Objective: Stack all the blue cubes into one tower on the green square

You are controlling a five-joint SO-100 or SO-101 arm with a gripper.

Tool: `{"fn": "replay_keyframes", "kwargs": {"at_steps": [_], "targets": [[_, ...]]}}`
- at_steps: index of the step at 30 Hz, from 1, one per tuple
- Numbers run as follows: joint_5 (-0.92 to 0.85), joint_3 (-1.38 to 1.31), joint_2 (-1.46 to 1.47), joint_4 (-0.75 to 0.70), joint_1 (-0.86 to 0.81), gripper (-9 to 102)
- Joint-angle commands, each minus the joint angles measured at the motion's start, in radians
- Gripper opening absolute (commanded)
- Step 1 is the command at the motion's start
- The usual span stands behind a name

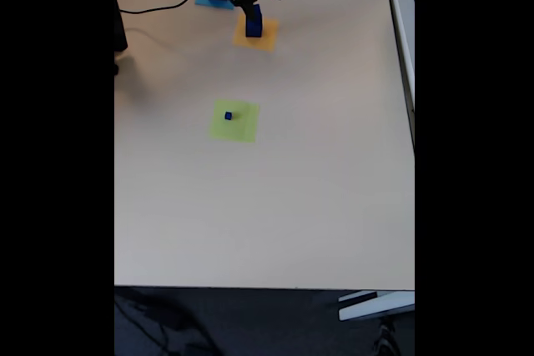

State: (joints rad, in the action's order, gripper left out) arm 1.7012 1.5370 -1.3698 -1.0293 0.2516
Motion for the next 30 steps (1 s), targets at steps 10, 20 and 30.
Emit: {"fn": "replay_keyframes", "kwargs": {"at_steps": [10, 20, 30], "targets": [[0.009, 0.002, -0.083, 0.026, 0.011, 5], [0.005, 0.006, -0.087, 0.026, 0.014, 6], [0.011, 0.006, -0.089, 0.029, 0.021, 10]]}}
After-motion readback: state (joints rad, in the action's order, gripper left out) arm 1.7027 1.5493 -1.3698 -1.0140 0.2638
